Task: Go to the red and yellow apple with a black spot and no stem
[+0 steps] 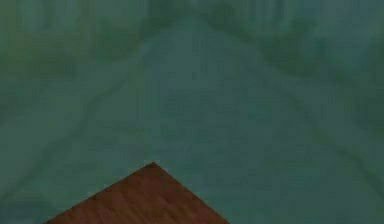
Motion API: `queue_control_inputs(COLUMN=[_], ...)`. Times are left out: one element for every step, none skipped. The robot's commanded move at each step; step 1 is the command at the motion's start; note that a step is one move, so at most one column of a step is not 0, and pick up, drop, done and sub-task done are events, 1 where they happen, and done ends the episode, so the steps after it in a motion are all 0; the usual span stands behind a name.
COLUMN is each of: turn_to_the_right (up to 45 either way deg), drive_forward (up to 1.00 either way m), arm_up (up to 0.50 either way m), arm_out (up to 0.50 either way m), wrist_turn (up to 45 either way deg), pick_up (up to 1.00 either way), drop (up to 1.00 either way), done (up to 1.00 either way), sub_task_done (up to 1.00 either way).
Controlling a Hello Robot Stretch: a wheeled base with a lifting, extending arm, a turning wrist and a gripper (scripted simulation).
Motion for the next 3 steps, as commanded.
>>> queue_control_inputs(turn_to_the_right=[-9.0,0.0,-33.0], drive_forward=[0.0,0.15,0.0], arm_up=[0.0,0.0,0.0], arm_out=[0.0,0.0,0.0], wrist_turn=[0.0,0.0,0.0], pick_up=[0.0,0.0,0.0], drop=[0.0,0.0,0.0], done=[0.0,0.0,0.0], sub_task_done=[0.0,0.0,0.0])
